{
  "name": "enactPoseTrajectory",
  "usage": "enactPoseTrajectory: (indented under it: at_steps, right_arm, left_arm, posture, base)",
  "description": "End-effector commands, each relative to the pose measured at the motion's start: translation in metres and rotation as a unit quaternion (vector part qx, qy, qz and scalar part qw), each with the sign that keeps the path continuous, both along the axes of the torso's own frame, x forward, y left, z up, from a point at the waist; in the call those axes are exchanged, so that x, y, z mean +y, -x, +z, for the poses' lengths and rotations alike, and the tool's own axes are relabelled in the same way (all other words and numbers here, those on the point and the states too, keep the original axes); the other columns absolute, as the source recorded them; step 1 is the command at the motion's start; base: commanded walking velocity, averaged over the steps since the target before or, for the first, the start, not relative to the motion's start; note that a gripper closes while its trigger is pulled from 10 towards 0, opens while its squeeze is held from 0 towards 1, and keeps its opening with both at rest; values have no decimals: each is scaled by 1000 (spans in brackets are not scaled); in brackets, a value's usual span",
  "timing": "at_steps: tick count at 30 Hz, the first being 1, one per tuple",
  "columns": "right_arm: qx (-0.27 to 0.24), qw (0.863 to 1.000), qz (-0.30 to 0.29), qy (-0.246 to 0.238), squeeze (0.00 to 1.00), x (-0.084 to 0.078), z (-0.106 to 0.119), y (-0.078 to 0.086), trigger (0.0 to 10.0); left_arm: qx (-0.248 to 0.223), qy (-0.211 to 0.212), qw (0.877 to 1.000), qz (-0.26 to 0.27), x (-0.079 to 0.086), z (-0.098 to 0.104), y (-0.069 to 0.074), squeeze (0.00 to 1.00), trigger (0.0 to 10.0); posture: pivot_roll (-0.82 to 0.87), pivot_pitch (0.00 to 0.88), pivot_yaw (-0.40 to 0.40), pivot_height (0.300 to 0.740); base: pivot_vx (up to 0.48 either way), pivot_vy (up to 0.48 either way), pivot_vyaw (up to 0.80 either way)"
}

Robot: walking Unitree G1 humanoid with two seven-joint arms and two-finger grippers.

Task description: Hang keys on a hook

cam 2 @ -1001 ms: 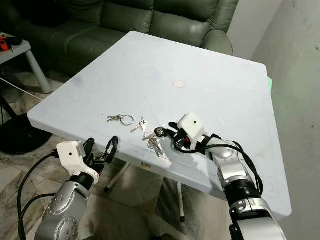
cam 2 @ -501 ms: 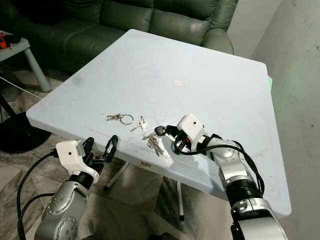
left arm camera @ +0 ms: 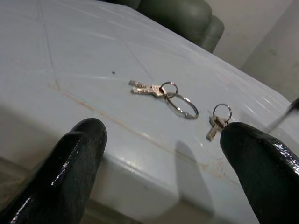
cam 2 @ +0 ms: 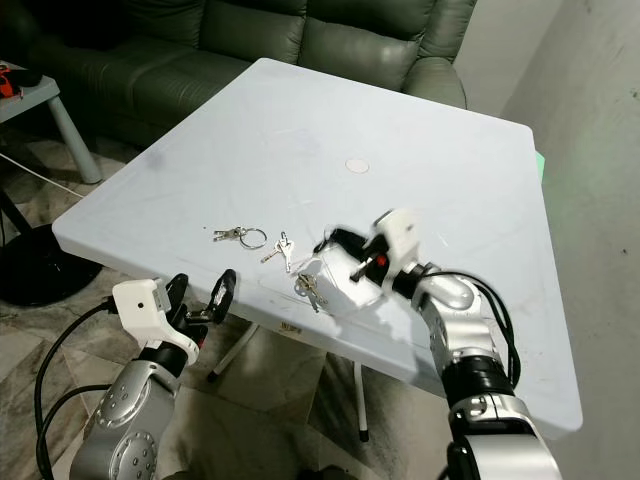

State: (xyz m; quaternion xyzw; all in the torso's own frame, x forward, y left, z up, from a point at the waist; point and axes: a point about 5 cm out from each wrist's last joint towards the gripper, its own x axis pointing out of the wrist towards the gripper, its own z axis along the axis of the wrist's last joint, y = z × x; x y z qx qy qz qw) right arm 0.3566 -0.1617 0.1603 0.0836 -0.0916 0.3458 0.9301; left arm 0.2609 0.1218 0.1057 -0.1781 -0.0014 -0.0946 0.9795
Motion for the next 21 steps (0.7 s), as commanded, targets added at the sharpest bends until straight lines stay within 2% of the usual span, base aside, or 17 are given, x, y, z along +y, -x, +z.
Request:
enactPoseTrajectory:
  at_steps: [1, 5, 8, 12, 15, 18, 21]
  right_arm:
    - [-20, 998, -30, -56, 0, -9, 16, -3, 10000]
    - [-31, 992, -70, -102, 0, -15, 22, -3, 10000]
    - [-34, 988, -95, -118, 0, -17, 23, -2, 10000]
    - [-42, 981, -138, -131, 0, -19, 20, 5, 10000]
    - [-47, 980, -147, -128, 0, -18, 19, 10, 10000]
    - [-52, 979, -146, -135, 0, -12, 18, 20, 10000]
    - [-60, 978, -152, -126, 0, -6, 16, 29, 10000]
  left_arm:
    - [-4, 21, 1000, -6, -9, 3, -4, 0, 10000]
    - [-10, 19, 1000, -7, -8, 5, -10, 0, 10000]
    - [-20, 6, 1000, -9, -7, 7, -14, 0, 10000]
    - [-28, 3, 1000, -4, -2, 10, -21, 0, 10000]
    - [-30, 4, 1000, -3, 0, 12, -23, 0, 10000]
    - [-39, 2, 999, -3, 2, 14, -26, 0, 10000]
    - [-38, 23, 999, 2, 6, 16, -30, 0, 10000]
  posture:
    - [57, 77, -116, 702]
    - [52, 66, -111, 702]
    - [50, 57, -108, 702]
    - [47, 39, -99, 702]
    - [47, 35, -96, 702]
    - [39, 22, -87, 702]
    - [28, 11, -77, 702]
  base:
    - [0, 0, 0]
    - [0, 0, 0]
    - [0, 0, 0]
    - [0, 0, 0]
    - [0, 0, 0]
    - [0, 0, 0]
    - [0, 0, 0]
